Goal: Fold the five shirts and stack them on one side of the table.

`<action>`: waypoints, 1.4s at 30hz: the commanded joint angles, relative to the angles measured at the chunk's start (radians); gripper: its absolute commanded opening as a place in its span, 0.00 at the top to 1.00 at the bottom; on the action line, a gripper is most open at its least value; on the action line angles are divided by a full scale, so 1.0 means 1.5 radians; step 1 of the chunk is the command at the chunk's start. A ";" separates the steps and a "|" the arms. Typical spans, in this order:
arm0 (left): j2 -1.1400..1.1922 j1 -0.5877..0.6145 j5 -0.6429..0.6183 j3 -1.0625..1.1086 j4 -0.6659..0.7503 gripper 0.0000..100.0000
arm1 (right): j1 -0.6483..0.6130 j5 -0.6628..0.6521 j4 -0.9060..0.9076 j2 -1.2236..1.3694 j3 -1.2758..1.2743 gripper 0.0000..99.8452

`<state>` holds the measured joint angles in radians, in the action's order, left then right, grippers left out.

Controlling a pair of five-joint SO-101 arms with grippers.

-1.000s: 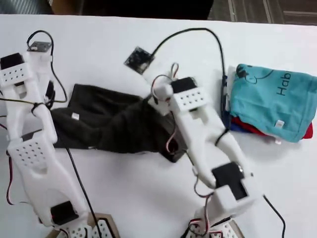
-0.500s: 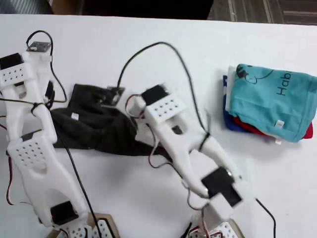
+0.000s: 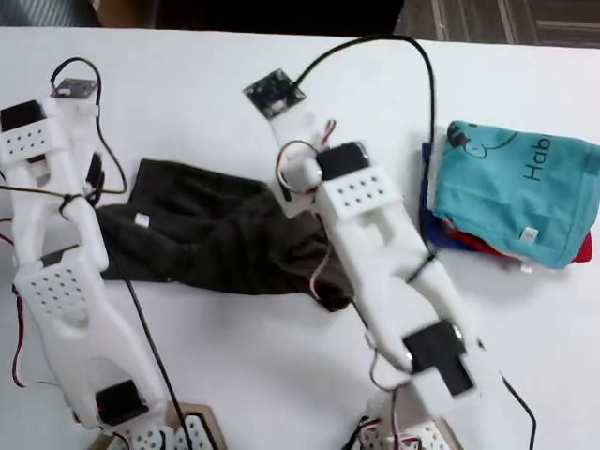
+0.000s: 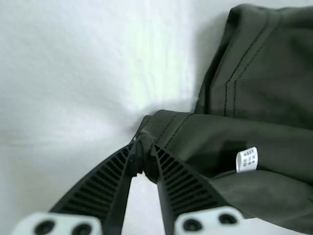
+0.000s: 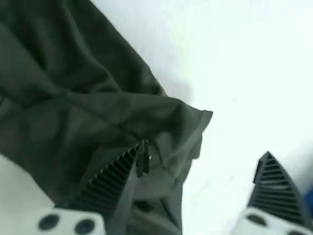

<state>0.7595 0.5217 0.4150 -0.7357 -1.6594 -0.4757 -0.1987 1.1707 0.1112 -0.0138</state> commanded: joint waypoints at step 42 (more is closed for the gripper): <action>-0.006 -0.005 -0.002 -0.007 0.001 0.97 | 0.023 -0.063 0.358 0.015 0.289 0.98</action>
<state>0.7595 0.5232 0.4150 -0.7357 -1.6594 -0.4219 -0.2739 1.7047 0.3982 0.5938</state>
